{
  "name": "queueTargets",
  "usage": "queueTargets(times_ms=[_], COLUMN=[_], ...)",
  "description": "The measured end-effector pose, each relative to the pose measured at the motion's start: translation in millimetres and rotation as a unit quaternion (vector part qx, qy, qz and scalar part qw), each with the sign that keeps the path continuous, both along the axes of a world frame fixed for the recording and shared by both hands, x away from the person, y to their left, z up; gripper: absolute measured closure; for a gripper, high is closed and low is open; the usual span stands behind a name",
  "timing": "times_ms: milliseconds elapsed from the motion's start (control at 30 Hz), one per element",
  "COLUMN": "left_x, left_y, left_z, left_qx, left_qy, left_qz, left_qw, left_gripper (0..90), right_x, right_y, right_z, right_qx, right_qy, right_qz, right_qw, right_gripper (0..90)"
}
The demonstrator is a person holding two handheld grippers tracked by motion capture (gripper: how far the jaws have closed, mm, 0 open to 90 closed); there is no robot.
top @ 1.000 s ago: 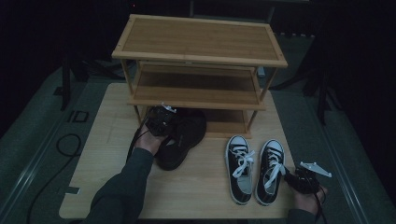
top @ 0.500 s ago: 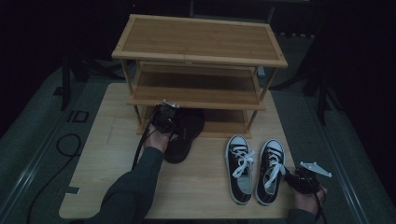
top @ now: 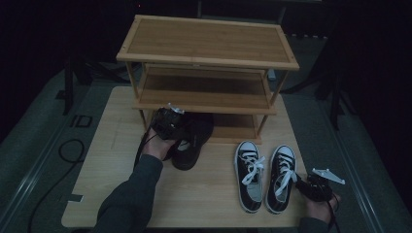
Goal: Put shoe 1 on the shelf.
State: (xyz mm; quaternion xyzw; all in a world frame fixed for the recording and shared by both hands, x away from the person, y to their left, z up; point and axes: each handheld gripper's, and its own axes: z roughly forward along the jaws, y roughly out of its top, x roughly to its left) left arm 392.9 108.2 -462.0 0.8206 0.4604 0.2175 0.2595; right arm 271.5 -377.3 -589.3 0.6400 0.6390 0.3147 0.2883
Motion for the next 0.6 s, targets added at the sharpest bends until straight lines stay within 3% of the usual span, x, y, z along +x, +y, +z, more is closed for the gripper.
queueTargets(times_ms=[100, 200, 300, 367, 600], left_x=[-7.5, -24.0, -31.6, -41.9, -63.3], left_y=[3.4, 9.7, 12.6, 18.3, 31.6], left_z=[6.3, 18.0, 22.3, 26.4, 22.0], left_qx=[-0.008, -0.027, -0.028, -0.036, -0.048], left_qy=[-0.004, -0.013, -0.015, -0.015, -0.002], left_qz=[-0.012, -0.044, -0.056, -0.077, -0.114], left_qw=[0.9999, 0.9986, 0.9979, 0.9962, 0.9924], left_gripper=[51.9, 51.7, 51.5, 51.8, 65.9], right_x=[0.0, 0.0, 0.0, 0.0, -0.1], right_y=[0.0, 0.0, 0.0, 0.0, 0.1], right_z=[0.0, 0.0, 0.0, 0.0, 0.0], right_qx=[0.000, 0.000, 0.000, 0.000, -0.001], right_qy=[0.000, 0.000, 0.000, 0.000, 0.000], right_qz=[0.000, 0.000, 0.000, 0.000, 0.000], right_qw=[1.0000, 1.0000, 1.0000, 1.0000, 1.0000], right_gripper=[45.9, 45.9, 45.9, 45.9, 45.9])
